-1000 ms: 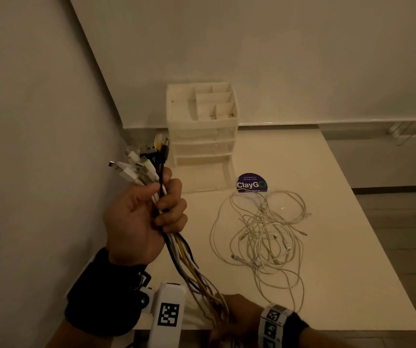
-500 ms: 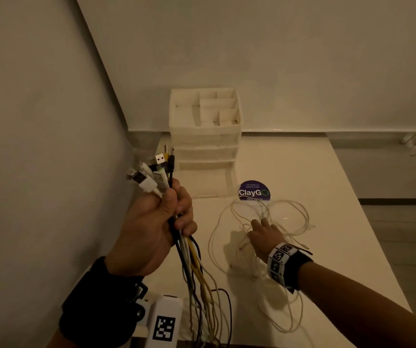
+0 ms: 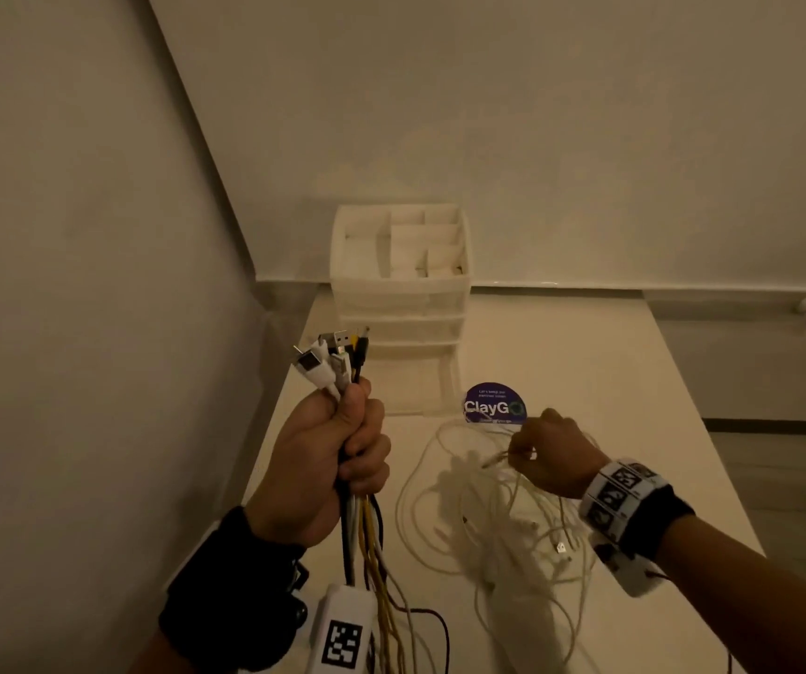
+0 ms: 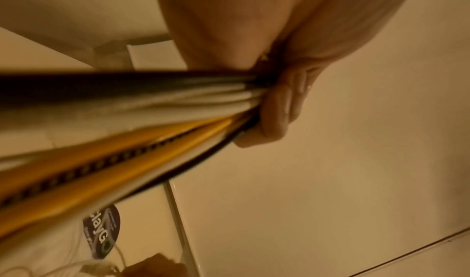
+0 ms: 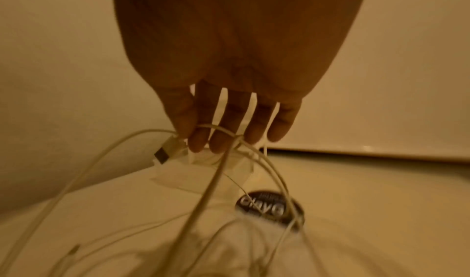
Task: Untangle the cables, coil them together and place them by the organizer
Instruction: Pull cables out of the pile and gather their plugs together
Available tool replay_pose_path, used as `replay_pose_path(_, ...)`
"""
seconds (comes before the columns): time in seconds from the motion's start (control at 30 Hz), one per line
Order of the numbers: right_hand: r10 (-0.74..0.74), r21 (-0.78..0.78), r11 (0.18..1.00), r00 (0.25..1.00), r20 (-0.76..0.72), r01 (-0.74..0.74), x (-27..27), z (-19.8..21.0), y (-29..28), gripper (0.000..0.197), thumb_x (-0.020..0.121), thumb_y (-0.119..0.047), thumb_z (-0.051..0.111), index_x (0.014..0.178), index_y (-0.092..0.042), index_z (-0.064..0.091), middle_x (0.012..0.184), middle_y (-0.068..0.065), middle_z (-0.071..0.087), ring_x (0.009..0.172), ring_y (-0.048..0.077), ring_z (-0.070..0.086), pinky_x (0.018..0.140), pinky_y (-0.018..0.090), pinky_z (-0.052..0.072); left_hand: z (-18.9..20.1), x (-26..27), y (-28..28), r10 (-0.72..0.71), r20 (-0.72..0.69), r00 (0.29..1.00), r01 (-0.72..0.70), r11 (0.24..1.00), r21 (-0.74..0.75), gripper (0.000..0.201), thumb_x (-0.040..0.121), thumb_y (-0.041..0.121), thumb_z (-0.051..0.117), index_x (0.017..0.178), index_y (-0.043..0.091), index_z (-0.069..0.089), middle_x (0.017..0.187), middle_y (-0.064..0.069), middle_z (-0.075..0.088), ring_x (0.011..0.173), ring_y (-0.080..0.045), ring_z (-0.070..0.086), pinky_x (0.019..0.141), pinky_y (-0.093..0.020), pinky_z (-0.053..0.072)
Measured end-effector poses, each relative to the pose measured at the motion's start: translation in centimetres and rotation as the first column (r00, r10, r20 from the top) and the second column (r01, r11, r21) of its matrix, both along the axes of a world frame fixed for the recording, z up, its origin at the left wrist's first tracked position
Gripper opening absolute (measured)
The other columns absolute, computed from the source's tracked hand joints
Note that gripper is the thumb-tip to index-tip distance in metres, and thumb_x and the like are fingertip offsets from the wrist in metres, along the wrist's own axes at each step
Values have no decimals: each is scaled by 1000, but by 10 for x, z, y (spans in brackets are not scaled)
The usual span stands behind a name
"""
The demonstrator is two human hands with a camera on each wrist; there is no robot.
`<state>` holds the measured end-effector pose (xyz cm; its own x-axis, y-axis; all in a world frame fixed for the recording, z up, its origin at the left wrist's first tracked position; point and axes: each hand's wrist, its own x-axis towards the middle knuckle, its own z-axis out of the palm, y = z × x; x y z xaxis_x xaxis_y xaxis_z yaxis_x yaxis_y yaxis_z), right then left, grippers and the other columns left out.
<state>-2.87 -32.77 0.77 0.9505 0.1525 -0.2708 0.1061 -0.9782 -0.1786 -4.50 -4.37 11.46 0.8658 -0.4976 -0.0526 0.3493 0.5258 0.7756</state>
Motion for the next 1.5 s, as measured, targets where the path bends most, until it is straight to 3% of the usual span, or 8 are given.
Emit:
replay_pose_path(0.2, -130, 99, 986, 990, -52, 135, 16, 69, -18, 38, 85, -27, 51, 49, -28, 42, 58, -8, 49, 73, 22, 51, 77, 33, 42, 5, 14, -33, 14, 8, 1000, -14, 999, 48, 20, 88, 30, 50, 81, 15, 37, 56, 1, 30, 38, -7, 22, 39, -20, 20)
replay_pose_path(0.37, -168, 202, 965, 986, -20, 169, 26, 84, -37, 28, 90, -38, 52, 76, -21, 69, 80, -4, 68, 87, 17, 59, 94, 39, 36, 8, 21, -46, -16, 36, 999, 14, 999, 47, 21, 89, 29, 50, 81, 14, 38, 56, 1, 31, 38, -7, 23, 39, -21, 21)
replay_pose_path(0.6, -325, 788, 615, 918, 228, 22, 8, 107, -21, 15, 99, -15, 48, 93, -10, 61, 59, 5, 62, 53, 19, 61, 63, 36, 57, 8, 25, -55, 31, 52, 998, -35, 996, 84, 26, 90, 30, 49, 74, 14, 37, 57, 0, 29, 40, -8, 22, 40, -21, 23)
replay_pose_path(0.7, -344, 894, 447, 930, 128, 42, -5, 124, 7, 17, 102, -18, 41, 96, -6, 51, 57, 6, 46, 44, 11, 40, 42, 29, 42, 11, 25, -66, 55, 73, 996, -64, 991, 121, 26, 89, 26, 53, 71, 16, 36, 58, -2, 24, 40, -9, 19, 42, -23, 16)
replay_pose_path(0.9, -245, 995, 14, 965, -95, 101, -30, 140, 60, 13, 102, -10, 35, 108, -1, 43, 64, 8, 53, 54, 18, 38, 54, 31, 33, 16, 24, -84, 143, 189, 971, -187, 954, 236, 28, 88, 28, 66, 67, 19, 50, 53, -3, 23, 39, -12, 17, 41, -22, 16)
replay_pose_path(1.1, -360, 988, 136, 925, 118, -73, -46, 140, 84, 8, 96, -6, 51, 89, -6, 51, 69, -2, 63, 50, 6, 57, 50, 17, 45, 16, 17, -89, 184, 192, 964, -228, 942, 245, 40, 82, 40, 68, 70, 8, 47, 49, -1, 31, 36, -12, 25, 39, -21, 24)
replay_pose_path(1.33, -441, 888, 460, 868, 227, 2, -46, 114, 81, 17, 84, -9, 70, 73, -15, 59, 75, 3, 61, 62, 15, 61, 54, 22, 48, 11, 15, -94, 195, 168, 966, -244, 903, 353, 34, 88, 34, 63, 64, 15, 47, 51, -2, 30, 36, -10, 23, 38, -19, 23)
replay_pose_path(1.5, -417, 932, 357, 904, 97, 65, -50, 112, 75, 13, 86, -17, 71, 82, -14, 58, 70, -3, 66, 48, 8, 56, 48, 20, 44, 8, 18, -91, 229, 227, 947, -302, 876, 376, 42, 95, 37, 48, 65, 8, 47, 56, -9, 32, 41, -14, 29, 39, -22, 28)
